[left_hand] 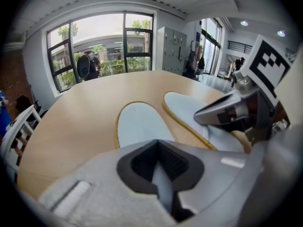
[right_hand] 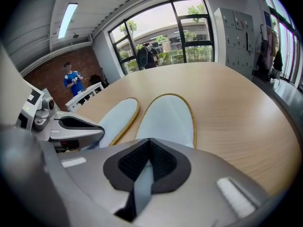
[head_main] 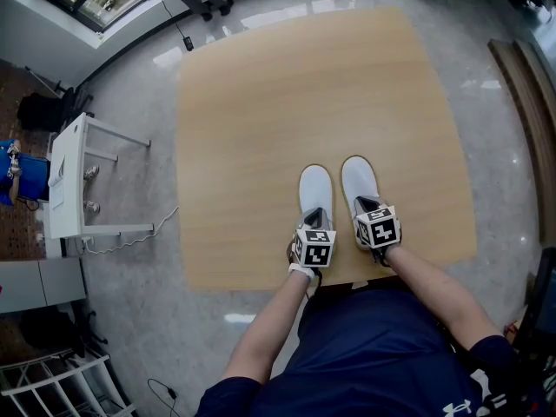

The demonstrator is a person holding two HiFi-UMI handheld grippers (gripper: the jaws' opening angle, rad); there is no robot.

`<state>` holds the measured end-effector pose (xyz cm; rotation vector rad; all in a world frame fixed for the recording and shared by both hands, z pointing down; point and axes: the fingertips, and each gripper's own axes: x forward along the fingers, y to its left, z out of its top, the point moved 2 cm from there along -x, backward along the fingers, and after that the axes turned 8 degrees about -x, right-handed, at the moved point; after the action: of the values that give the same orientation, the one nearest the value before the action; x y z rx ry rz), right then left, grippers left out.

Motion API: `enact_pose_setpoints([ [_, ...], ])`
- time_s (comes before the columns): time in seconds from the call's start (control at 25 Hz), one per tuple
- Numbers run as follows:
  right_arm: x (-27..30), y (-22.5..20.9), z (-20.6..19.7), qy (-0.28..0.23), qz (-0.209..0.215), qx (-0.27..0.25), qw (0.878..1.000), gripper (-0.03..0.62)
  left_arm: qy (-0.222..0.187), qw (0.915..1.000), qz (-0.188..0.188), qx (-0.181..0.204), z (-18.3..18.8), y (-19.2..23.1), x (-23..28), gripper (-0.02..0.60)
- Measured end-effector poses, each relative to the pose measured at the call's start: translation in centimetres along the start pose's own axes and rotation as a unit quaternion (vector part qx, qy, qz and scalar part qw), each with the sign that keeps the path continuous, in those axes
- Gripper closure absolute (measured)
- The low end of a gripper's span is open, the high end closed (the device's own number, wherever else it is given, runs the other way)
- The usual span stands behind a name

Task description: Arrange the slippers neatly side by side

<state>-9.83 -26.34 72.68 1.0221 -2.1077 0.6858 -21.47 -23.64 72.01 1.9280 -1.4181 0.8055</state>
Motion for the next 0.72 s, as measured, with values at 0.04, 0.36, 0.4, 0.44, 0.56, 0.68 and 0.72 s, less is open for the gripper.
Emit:
enact_pose_setpoints([
  [0.04,0.1,0.3,0.0,0.001,0.003,-0.002,1.0,0.583,0.001,1.0,-0.003,0.003,0.0,-0.4,0.0,0.577],
  [0.36,0.0,1.3,-0.2,0.009,0.021,0.053,0.998,0.583,0.006,0.9999,-0.004,0.012,-0.1,-1.9,0.3,0.577],
  [0.4,-0.1,1.3,-0.2,0.01,0.022,0.057,0.998,0.583,0.006,0.9999,-0.004,0.012,-0.1,-2.1,0.3,0.578],
  [0.44,-0.1,1.4,-0.1,0.01,0.023,0.062,0.998,0.583,0.007,0.9999,-0.003,0.013,0.0,-2.1,0.3,0.577],
  [0.56,-0.3,2.0,0.1,0.012,0.026,0.08,0.996,0.583,0.007,0.9999,-0.002,0.012,-0.1,-1.8,0.0,0.577],
  [0.68,0.0,2.1,-0.4,0.012,0.03,0.08,0.996,0.583,0.005,0.9999,0.0,0.013,-0.3,-1.8,-0.1,0.577],
  [0.72,0.1,2.1,-0.5,0.011,0.032,0.079,0.996,0.583,0.005,0.9999,0.0,0.014,-0.3,-1.8,0.0,0.577],
])
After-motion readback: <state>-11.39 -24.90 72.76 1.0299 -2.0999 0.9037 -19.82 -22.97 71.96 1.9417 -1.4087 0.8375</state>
